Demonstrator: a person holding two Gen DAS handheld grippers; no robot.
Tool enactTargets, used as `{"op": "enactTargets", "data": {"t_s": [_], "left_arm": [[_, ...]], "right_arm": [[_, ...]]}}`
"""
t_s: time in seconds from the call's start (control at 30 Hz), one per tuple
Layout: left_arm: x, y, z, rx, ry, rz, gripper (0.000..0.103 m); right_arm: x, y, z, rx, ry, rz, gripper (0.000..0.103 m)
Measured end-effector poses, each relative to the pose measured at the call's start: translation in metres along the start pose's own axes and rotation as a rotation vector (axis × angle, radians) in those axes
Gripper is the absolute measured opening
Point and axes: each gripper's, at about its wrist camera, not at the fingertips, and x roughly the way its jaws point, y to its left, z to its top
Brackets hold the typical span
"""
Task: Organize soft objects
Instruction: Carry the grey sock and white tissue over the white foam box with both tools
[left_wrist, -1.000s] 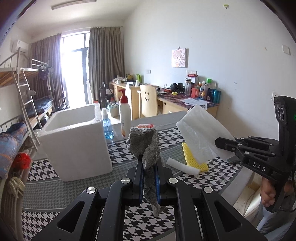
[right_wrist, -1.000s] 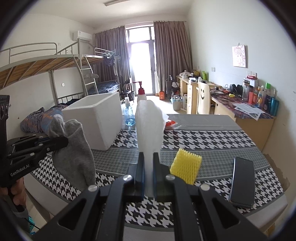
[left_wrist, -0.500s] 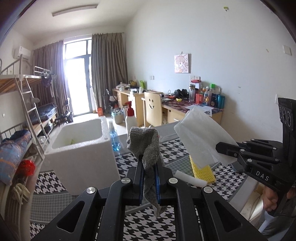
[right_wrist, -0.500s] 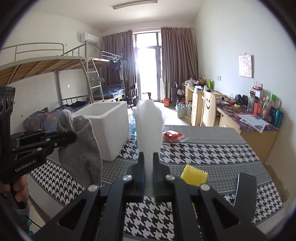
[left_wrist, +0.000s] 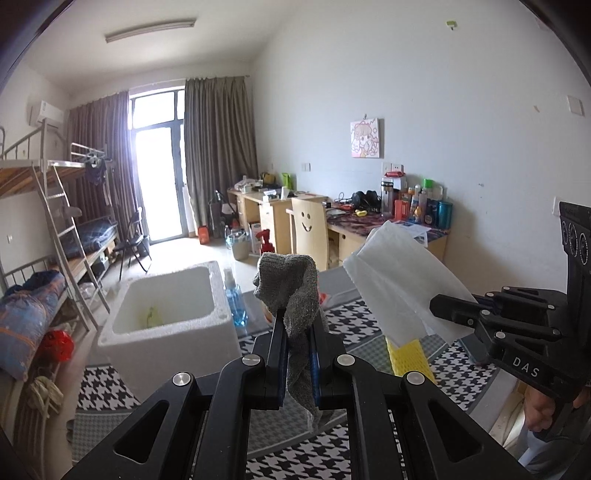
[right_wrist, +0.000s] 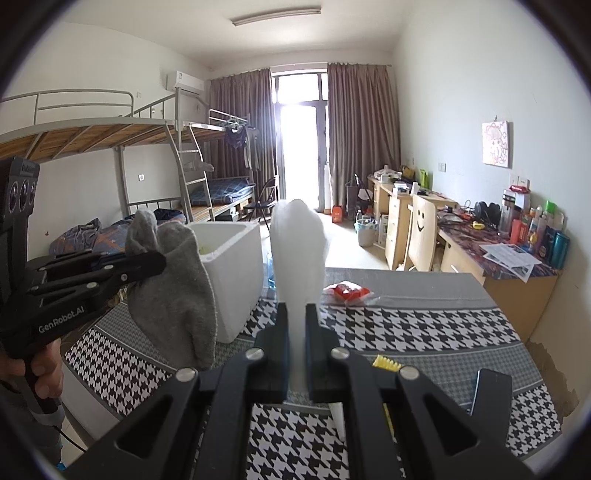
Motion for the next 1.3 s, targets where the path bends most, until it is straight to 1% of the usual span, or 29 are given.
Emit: {"op": "enactTargets", "data": {"t_s": [0.33,0.53,0.7,0.97,1.17,1.2,1.3], "left_arm": [[0.005,0.010,0.024,-0.007,-0.031,0.024,0.010],[0.012,0.018,0.033,-0.022,-0.028,0.024,0.010],[0.018,0.024,0.042,-0.022,-0.021,0.038,0.010],[0.027,0.040,0.056,-0.039,-0.028,0.076,0.010],[0.039,0.055,0.065,-0.054,-0.017,0.128,0.010],[0.040,0.057,0.067,-0.057,-0.019,0.126,0.010],[0.042,0.068,0.071,-0.063,-0.028,0.159,0.010]], "right_arm": [[0.002,0.001,0.013,-0.010,-0.017,0.003,0.010],[0.008,0.004,0.024,-0.022,-0.024,0.013,0.010],[0.018,0.006,0.034,-0.020,-0.016,0.025,0.010],[0.030,0.007,0.050,-0.027,-0.018,0.035,0.010],[0.040,0.013,0.059,-0.046,-0.014,0.048,0.010],[0.043,0.015,0.060,-0.049,-0.013,0.049,0.010],[0.049,0.017,0.064,-0.061,-0.006,0.052,0.010]]}}
